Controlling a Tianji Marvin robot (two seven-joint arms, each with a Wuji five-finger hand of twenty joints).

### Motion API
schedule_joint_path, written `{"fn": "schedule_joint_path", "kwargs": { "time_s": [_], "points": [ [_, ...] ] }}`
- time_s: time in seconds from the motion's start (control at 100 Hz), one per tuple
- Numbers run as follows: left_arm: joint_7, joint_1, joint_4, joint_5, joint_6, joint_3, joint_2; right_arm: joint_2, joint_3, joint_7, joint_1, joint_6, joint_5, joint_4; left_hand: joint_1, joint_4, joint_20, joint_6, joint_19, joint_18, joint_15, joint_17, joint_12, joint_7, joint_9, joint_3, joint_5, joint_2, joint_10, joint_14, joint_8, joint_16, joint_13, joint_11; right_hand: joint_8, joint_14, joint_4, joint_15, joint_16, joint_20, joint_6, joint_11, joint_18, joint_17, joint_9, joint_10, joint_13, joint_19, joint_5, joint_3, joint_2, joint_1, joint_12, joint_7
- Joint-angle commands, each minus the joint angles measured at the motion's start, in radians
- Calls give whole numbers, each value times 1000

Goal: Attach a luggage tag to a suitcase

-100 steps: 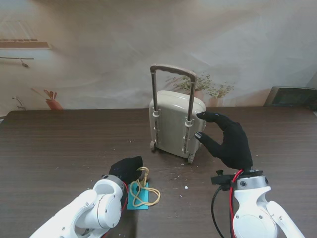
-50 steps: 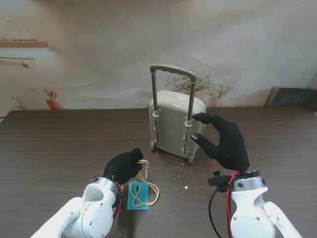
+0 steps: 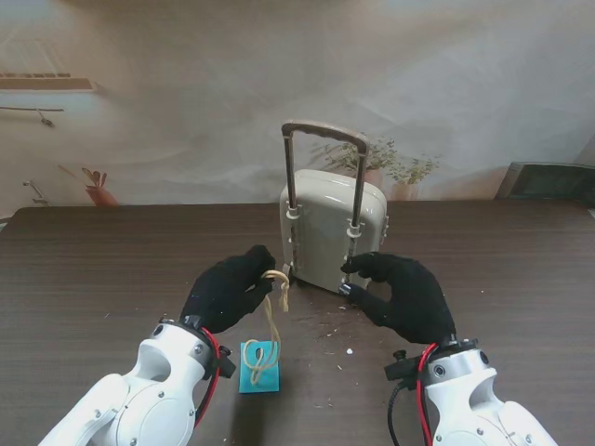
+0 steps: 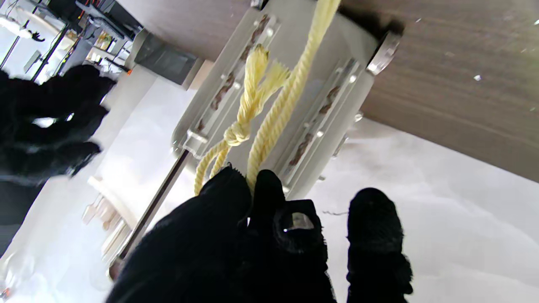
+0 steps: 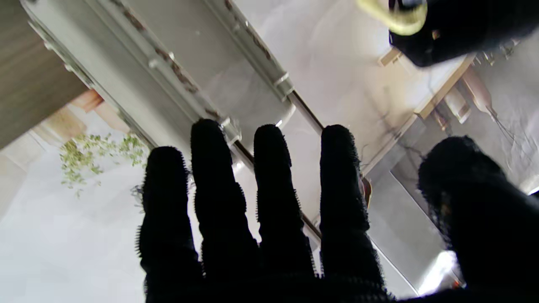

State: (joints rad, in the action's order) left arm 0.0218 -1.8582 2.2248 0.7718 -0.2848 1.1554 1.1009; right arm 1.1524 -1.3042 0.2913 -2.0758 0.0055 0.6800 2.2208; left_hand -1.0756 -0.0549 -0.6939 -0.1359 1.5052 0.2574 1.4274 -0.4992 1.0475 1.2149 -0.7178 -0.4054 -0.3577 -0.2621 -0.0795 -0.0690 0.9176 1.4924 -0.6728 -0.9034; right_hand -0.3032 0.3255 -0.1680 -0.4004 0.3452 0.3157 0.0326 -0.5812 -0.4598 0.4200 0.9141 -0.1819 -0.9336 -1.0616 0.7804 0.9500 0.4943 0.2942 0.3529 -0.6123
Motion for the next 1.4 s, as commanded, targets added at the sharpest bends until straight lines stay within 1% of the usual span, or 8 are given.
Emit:
{"fn": "schedule_joint_path", "kwargs": {
  "time_s": [0.0,0.11,0.22,0.35,0.48,0.77,1.12,1.39],
  "points": [
    [-1,7,37,-3,12,2,7,-8,19,-28,-7,1,-3,-13,-29,-2,-20,87,5,41,-14,5,31,46,-46,3,15,17,-94,-381,15,54,98,-89,-27,7,16,-14,17,23,-31,-27,-16,9,23,-11,-34,-27,-7,26,-4,0,19,15],
    [18,15,62,-6,28,1,11,-16,49,-60,2,11,2,-31,-32,0,-21,87,5,42,-15,5,30,47,-47,5,15,18,-95,-381,14,57,98,-86,-35,9,16,-20,21,35,-62,-38,-19,11,6,-7,-35,-35,-39,23,-4,0,27,27],
    [30,18,90,-2,41,4,14,-22,83,-87,29,17,5,-61,-35,0,-21,86,3,42,-16,6,30,45,-46,10,15,21,-96,-381,11,59,99,-82,-51,2,16,-24,23,49,-58,-59,-17,9,-21,-1,-33,-40,-81,25,-1,1,35,34],
    [43,18,120,-1,52,7,16,-28,124,-112,72,16,-5,-103,-37,1,-22,84,4,43,-16,5,30,42,-47,16,15,22,-99,-381,8,62,98,-78,-61,-9,16,-59,39,74,-35,-98,-12,23,-26,12,-44,-62,-125,32,18,14,49,32],
    [56,26,134,10,65,8,18,-33,161,-129,114,26,8,-134,-38,2,-23,84,5,43,-16,2,30,42,-48,18,15,22,-99,-381,8,62,96,-76,-61,-19,17,-90,50,92,-13,-123,-10,50,-18,26,-64,-85,-159,43,35,30,60,28],
    [67,76,140,3,81,3,23,-33,211,-125,183,48,38,-189,-37,5,-24,84,7,41,-17,-1,31,42,-49,19,15,19,-99,-380,8,62,94,-74,-50,-33,22,-130,58,116,14,-149,-14,95,16,44,-103,-114,-169,88,71,68,68,-1],
    [51,178,142,-1,63,-26,26,-36,225,-127,180,66,50,-199,-34,8,-25,84,10,39,-17,-4,30,40,-56,18,13,17,-100,-380,5,60,92,-69,-32,-31,18,-121,53,116,10,-151,-11,83,11,48,-88,-104,-177,84,76,63,69,-8],
    [60,228,144,6,55,-61,30,-38,233,-132,180,69,54,-212,-32,9,-26,84,13,37,-17,-8,31,38,-56,16,11,16,-100,-380,4,58,91,-69,-22,-34,17,-125,54,120,12,-158,-12,89,12,52,-93,-106,-192,82,82,64,72,-5]
  ]
}}
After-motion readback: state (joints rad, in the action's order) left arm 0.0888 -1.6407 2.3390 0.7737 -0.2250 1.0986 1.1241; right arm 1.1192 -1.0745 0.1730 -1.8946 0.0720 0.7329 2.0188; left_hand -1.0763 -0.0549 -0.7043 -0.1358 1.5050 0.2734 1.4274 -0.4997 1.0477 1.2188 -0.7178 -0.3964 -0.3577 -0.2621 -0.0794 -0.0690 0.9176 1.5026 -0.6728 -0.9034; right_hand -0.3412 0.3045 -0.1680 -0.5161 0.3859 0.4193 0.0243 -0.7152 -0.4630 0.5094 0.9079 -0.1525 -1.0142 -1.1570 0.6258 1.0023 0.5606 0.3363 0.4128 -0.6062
